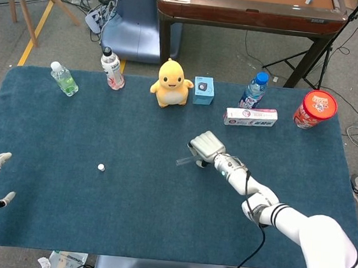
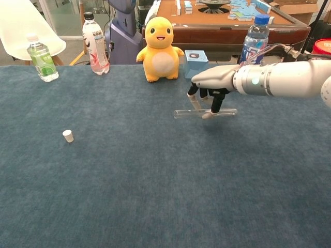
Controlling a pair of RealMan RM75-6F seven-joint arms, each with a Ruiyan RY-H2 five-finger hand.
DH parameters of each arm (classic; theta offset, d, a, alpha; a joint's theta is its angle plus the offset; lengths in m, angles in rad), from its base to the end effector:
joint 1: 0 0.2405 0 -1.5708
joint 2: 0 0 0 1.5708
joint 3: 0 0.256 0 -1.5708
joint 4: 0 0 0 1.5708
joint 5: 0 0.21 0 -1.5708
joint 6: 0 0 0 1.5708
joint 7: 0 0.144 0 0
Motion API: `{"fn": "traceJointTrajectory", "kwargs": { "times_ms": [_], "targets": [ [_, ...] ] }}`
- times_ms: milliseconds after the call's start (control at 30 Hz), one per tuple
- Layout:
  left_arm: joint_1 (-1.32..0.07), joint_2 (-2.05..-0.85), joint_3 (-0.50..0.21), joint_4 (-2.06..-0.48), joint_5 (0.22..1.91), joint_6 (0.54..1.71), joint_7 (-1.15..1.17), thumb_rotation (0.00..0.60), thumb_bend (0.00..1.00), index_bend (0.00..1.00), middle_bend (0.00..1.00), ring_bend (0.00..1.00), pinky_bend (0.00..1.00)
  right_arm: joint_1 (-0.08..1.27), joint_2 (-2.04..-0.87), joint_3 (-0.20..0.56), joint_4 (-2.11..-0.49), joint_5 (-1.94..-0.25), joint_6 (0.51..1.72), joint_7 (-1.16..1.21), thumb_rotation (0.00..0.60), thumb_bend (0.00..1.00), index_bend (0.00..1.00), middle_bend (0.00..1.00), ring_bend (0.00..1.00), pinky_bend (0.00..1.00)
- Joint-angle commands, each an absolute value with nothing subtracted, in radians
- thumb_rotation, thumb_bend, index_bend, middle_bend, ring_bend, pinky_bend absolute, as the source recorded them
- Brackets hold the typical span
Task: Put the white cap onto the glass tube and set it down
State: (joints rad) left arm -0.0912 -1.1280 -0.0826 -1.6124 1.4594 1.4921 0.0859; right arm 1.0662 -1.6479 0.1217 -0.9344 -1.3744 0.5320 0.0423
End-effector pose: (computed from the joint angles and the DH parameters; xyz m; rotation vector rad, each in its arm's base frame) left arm -0.3111 0.1896 0.1640 -1.3548 -0.8320 -0.8609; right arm -0.1254 -0.4395 -0.0443 2.2011 -0.7260 0.6609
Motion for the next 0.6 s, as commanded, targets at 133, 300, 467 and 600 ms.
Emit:
{"fn": "traceJointTrajectory", "kwargs": {
  "times_ms": [133,300,467,600],
  "targets": [
    [-0.173,-1.079,-0.121,-1.635,1.478,1.411,0.043,0.6,0.18,0.14,0.2,0.33,0.25,0.989,-1.514,0.153,-1.125,-1.319,0.632,0.034,0.6,0.58,0.77,0.88,1.0,1.0],
    [-0.252,-1.051,-0.155,-1.652,1.487,1.336,0.017,0.6,0.18,0.15,0.29,0.42,0.33,0.928,-1.417,0.168,-1.267,-1.281,0.717,0.004,0.6,0.6,0.8,0.89,1.0,1.0],
    [-0.334,-1.034,-0.17,-1.658,1.512,1.253,0.014,0.6,0.18,0.19,0.42,0.57,0.59,0.874,-1.325,0.17,-1.398,-1.247,0.779,-0.038,0.6,0.61,0.81,0.9,1.0,1.0],
    [-0.393,-1.036,-0.174,-1.658,1.532,1.194,0.021,0.6,0.19,0.23,0.61,0.73,0.77,0.838,-1.261,0.163,-1.489,-1.22,0.81,-0.071,0.6,0.61,0.81,0.9,1.0,1.0]
  ]
}}
